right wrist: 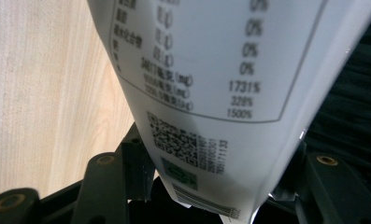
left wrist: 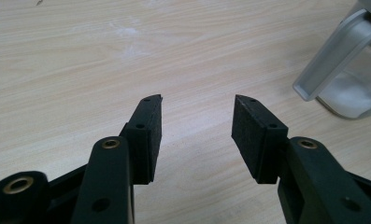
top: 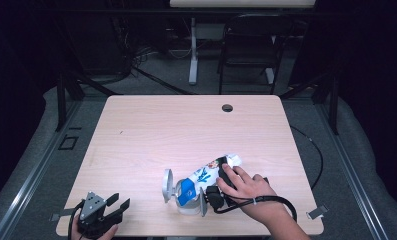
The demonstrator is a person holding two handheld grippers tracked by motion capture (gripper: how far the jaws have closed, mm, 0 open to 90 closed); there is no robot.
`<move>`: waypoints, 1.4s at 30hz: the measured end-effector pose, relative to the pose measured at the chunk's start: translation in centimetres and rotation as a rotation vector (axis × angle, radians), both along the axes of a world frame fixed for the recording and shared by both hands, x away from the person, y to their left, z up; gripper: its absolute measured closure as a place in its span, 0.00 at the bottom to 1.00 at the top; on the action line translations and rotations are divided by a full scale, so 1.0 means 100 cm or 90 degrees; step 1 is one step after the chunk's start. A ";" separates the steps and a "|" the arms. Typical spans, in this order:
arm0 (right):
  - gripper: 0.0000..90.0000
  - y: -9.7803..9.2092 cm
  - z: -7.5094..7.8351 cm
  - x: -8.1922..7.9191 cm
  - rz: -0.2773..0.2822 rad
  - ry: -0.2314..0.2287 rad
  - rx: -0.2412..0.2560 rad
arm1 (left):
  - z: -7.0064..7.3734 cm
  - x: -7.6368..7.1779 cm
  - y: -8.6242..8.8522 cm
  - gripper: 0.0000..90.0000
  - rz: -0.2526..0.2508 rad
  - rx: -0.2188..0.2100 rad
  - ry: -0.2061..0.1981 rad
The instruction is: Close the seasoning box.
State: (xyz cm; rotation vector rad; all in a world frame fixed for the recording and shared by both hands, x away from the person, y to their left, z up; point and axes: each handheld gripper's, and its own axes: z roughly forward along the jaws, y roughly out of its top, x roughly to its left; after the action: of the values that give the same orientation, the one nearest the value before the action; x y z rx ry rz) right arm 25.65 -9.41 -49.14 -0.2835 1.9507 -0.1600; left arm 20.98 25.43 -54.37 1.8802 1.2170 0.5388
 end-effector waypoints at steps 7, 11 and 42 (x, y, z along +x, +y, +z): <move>0.51 0.001 0.001 -0.001 0.000 -0.005 -0.008 | 0.000 0.000 0.000 0.59 0.000 0.000 0.000; 0.51 0.002 0.000 -0.001 0.003 -0.003 -0.005 | 0.000 0.000 0.000 0.59 0.000 0.001 0.000; 0.54 0.002 -0.002 -0.003 0.014 -0.007 -0.012 | -0.001 0.001 0.001 0.59 0.001 0.001 0.002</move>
State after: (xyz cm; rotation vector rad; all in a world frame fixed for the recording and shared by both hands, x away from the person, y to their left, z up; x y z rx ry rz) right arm 25.39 -9.22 -49.36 -0.3165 1.9345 -0.1655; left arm 21.04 25.50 -54.44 1.8817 1.2199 0.5378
